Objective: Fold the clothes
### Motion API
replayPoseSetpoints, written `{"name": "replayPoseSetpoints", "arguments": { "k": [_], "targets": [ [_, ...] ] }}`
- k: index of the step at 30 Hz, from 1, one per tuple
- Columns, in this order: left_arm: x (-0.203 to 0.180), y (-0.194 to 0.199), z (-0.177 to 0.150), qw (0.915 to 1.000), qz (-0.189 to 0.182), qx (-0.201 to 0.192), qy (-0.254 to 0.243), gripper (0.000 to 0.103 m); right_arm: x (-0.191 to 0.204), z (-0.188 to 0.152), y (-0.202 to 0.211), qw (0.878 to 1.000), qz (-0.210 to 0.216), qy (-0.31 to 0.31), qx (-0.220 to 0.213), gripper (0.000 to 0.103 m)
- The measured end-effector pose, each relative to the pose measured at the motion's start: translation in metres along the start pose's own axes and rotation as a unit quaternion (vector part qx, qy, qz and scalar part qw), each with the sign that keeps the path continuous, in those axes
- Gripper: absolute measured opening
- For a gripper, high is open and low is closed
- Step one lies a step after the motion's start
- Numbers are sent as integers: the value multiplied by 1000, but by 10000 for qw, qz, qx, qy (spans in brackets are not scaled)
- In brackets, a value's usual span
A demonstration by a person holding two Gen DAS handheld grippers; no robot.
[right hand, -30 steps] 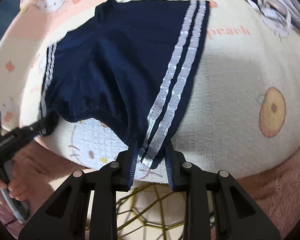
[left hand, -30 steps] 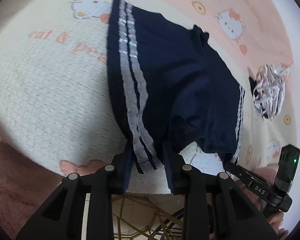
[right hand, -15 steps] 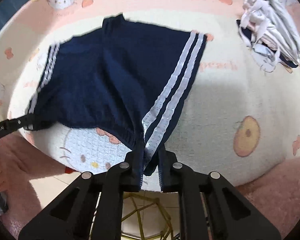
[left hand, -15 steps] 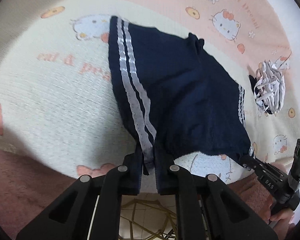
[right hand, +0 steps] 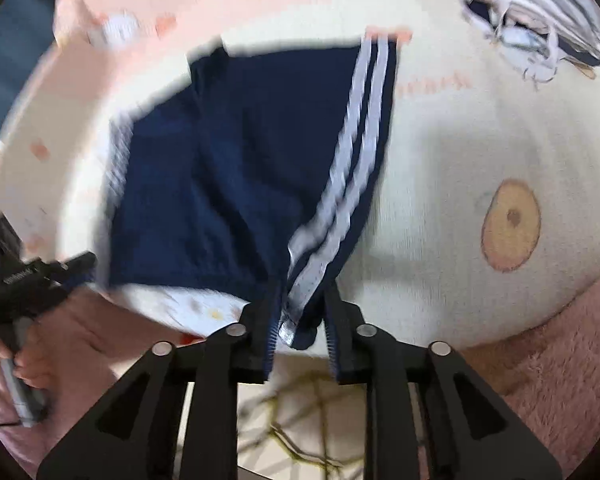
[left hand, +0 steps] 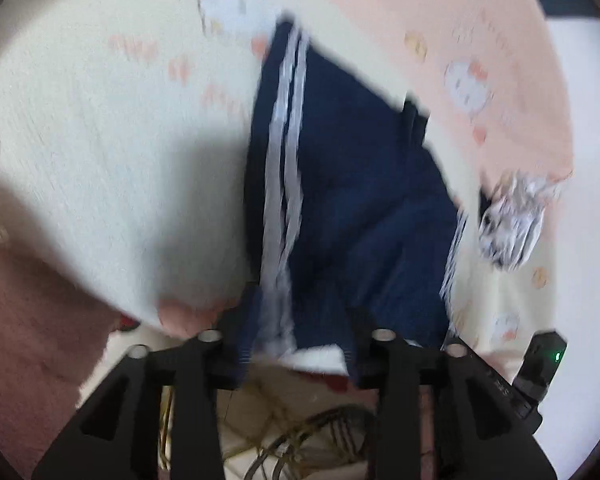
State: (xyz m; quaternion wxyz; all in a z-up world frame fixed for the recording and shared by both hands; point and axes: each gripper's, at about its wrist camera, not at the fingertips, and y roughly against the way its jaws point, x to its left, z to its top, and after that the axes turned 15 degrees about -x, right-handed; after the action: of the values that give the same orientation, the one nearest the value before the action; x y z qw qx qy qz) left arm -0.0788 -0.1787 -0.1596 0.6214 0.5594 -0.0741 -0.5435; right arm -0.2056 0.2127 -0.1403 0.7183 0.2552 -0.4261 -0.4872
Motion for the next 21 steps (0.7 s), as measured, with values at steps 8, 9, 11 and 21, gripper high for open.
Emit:
{"name": "replayPoseSetpoints", "arguments": {
  "k": [8, 9, 11, 21],
  "targets": [
    [-7, -28, -4, 9982, 347, 196, -446, 40, -17, -16, -19, 9989, -270, -170, 345, 36],
    [-12, -29, -5, 9962, 520, 175, -679, 35, -6, -19, -34, 9979, -485, 14, 434, 36],
    [-17, -30, -6, 9908, 904, 120, -1004, 23, -8, -21, -32, 9944, -929, 228, 438, 35],
    [-31, -26, -6, 9887, 624, -164, -1353, 23, -24, 3, -10, 9974, -668, -125, -255, 37]
  ]
}}
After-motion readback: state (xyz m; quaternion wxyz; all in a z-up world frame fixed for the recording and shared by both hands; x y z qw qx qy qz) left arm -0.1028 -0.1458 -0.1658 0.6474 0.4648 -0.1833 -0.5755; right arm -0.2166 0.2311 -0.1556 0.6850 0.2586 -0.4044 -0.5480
